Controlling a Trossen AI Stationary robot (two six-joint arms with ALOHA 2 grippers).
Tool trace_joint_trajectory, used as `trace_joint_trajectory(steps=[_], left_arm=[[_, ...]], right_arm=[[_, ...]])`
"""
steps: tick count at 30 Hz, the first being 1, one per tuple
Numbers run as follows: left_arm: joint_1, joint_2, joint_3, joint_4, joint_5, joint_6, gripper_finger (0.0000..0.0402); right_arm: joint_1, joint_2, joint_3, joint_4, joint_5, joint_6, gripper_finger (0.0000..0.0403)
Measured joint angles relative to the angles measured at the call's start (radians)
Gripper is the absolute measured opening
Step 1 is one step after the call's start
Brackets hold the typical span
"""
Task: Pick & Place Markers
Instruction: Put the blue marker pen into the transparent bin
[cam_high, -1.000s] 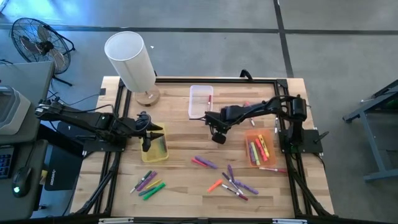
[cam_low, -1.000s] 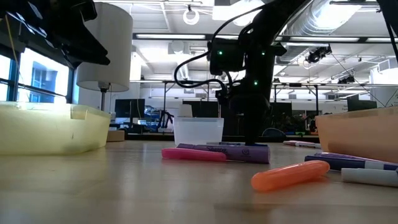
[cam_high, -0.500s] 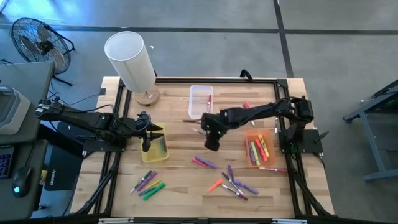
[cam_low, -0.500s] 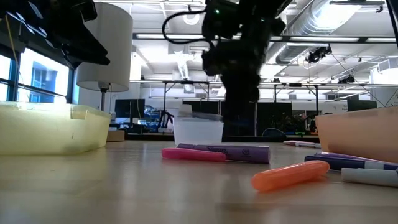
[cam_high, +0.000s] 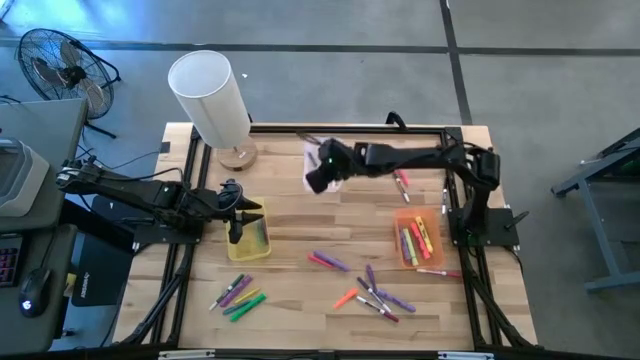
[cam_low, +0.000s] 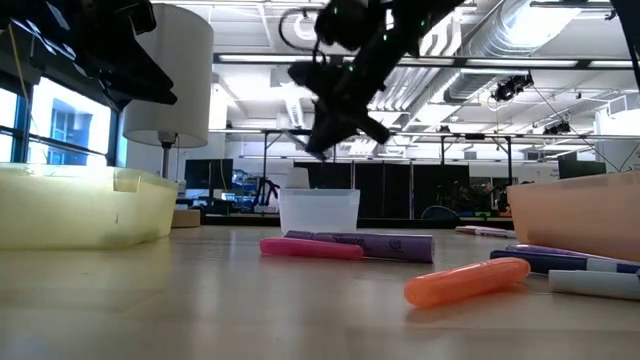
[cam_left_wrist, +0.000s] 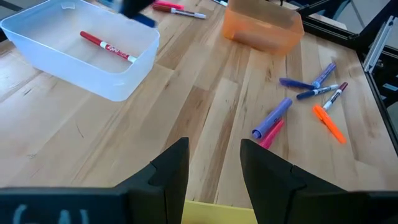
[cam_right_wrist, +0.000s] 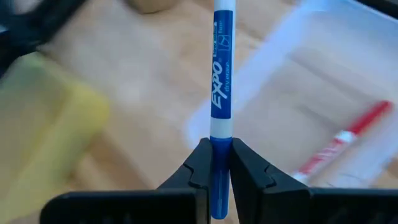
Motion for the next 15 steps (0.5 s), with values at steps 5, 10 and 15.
trace_joint_trajectory(steps=[5, 10, 15], left_arm=[[0.000, 0.000, 0.000, 0.000, 0.000, -0.001, 0.0143], [0.000, 0.000, 0.000, 0.000, 0.000, -0.001, 0.0143], [0.000, 0.000, 0.000, 0.000, 0.000, -0.001, 0.0143]], right_arm=[[-0.077, 0.041, -0.001, -0.026, -0.013, 0.027, 0.0026], [-0.096, 0.080, -0.002, -0.027, -0.025, 0.019, 0.0031], [-0.096, 0.080, -0.001, -0.026, -0.025, -0.001, 0.0060]])
